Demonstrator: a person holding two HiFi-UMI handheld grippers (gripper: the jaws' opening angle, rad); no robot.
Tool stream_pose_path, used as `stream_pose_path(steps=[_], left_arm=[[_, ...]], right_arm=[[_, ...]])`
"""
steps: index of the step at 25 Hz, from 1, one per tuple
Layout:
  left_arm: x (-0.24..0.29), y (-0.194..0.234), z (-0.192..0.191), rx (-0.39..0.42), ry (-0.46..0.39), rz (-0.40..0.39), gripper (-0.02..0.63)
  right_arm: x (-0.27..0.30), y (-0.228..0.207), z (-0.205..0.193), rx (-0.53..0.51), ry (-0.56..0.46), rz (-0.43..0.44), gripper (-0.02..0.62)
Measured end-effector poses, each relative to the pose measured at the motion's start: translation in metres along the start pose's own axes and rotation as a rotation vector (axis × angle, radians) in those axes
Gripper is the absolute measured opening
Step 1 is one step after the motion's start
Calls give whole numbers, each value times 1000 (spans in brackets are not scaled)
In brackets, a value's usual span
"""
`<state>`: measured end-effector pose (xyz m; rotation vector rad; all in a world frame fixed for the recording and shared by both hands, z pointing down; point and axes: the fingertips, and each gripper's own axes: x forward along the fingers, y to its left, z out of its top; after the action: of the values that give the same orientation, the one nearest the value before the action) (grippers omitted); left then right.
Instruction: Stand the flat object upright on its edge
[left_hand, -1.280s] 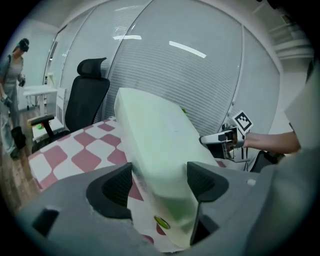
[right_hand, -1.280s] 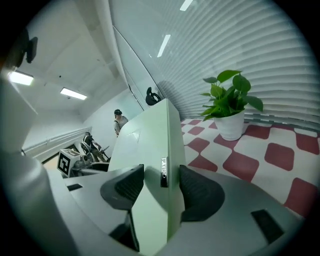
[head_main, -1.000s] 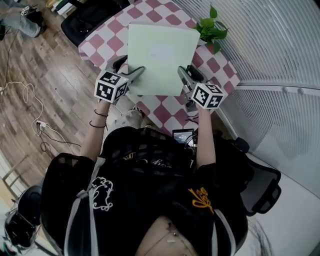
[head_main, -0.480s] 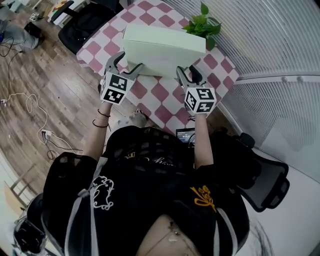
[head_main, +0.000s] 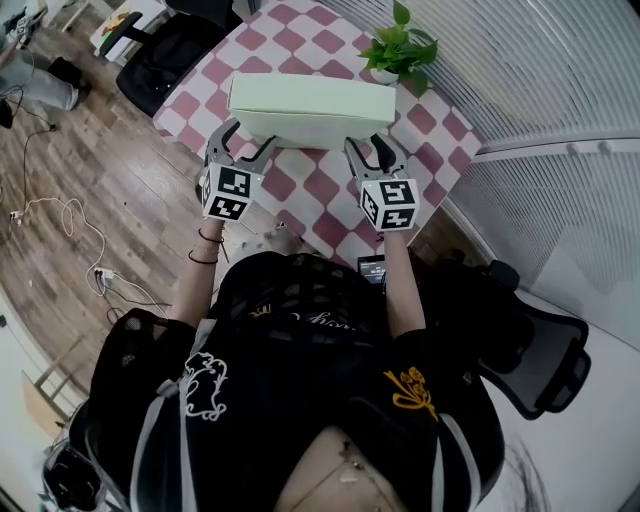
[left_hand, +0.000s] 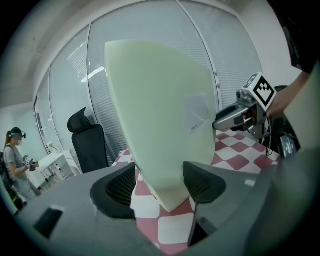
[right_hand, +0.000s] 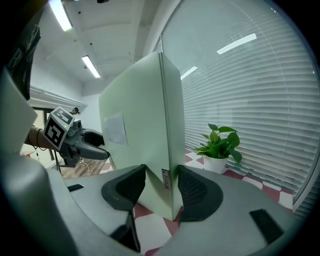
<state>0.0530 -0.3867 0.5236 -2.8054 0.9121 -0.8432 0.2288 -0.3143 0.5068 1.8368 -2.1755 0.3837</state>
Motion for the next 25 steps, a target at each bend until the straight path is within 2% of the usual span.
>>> stream_pose_path(steps=[10, 15, 25], left_arm=[[2, 4, 0, 9, -5, -77, 307], [-6, 10, 12, -38, -47, -63, 308], [-31, 15, 12, -87, -69, -14, 307]], right_arm=[[3, -2, 1, 7, -6, -8, 207], [3, -3, 0, 14, -3, -23, 206], [-5, 3, -6, 16, 21, -24, 206]])
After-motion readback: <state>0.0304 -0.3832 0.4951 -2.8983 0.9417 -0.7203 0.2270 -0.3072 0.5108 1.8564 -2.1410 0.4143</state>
